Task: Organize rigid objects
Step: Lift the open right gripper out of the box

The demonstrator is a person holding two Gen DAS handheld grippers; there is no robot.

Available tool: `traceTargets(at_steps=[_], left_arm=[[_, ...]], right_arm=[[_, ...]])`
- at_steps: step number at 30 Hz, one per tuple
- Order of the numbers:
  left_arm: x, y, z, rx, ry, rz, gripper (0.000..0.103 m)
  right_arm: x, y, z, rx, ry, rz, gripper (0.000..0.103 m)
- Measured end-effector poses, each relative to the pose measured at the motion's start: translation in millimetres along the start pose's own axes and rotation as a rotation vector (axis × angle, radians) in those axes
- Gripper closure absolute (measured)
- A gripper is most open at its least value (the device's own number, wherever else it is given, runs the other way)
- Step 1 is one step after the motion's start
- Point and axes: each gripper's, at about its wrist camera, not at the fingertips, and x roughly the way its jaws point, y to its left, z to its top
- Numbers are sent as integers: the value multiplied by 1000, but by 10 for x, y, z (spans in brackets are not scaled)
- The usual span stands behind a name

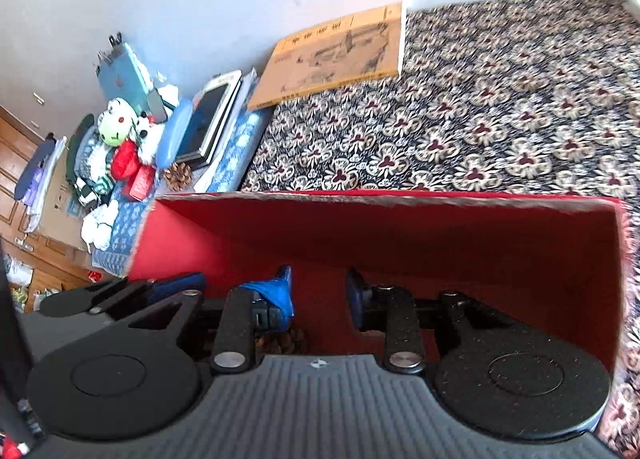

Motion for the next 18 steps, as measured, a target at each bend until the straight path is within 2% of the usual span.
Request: traceTargets(at_steps=[7,11,18], left_arm=[[-159,-34,-45,17,-54,35,47],[-336,-51,-68,21,-70,18,47],[-671,-84,-142,31,-99,-3,40]], right_arm=[[-352,15,-194,21,-61,-18,90],[-485,55,-305,28,-97,-43,90],[-689,58,-481,68,-171,-112,90]])
